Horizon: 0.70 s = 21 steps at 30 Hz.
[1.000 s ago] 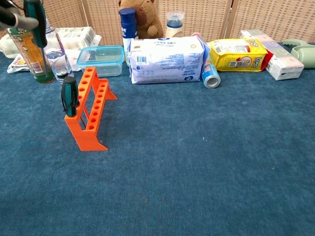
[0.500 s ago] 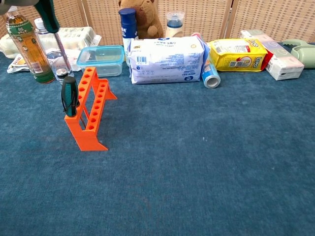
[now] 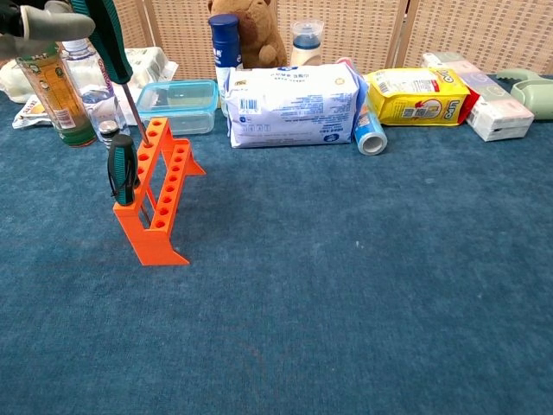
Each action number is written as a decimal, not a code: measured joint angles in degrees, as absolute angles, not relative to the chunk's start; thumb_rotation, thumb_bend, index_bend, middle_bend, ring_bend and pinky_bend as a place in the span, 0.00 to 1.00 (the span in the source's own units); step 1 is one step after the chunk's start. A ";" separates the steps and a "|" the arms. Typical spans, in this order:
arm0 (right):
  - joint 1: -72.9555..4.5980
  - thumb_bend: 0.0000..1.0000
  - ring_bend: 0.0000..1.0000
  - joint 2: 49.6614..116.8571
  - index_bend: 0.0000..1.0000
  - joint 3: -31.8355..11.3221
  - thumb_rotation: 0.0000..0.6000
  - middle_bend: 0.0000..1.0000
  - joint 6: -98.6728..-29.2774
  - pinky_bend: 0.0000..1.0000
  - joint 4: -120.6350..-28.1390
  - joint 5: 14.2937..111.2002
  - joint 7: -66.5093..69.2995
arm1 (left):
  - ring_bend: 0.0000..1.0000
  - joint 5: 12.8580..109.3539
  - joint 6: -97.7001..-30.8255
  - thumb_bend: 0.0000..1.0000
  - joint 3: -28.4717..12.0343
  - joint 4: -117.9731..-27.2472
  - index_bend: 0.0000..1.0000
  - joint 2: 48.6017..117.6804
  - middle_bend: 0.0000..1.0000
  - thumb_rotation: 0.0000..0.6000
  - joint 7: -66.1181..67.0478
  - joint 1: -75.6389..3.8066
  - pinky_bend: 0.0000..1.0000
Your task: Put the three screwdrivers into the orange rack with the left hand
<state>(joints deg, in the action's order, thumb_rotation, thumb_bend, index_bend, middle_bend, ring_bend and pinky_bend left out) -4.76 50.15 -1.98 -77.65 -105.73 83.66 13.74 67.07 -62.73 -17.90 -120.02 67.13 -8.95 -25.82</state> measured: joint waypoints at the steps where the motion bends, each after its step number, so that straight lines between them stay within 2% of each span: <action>1: -4.73 0.00 0.00 50.11 0.00 -1.99 1.00 0.11 -77.70 0.00 -105.72 83.64 13.86 | 0.74 66.96 -62.71 0.42 -17.86 -119.94 0.44 67.15 0.80 1.00 -9.18 -25.86 0.87; 21: -4.80 0.00 0.00 50.11 0.00 -1.93 1.00 0.11 -77.54 0.00 -105.66 83.62 13.95 | 0.74 65.17 -63.63 0.42 -17.42 -118.93 0.44 66.14 0.80 1.00 -10.71 -26.74 0.87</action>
<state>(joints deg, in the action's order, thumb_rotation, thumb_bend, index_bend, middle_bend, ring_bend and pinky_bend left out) -4.80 50.11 -1.93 -77.54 -105.66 83.62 13.95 65.17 -63.63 -17.42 -118.93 66.14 -10.71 -26.74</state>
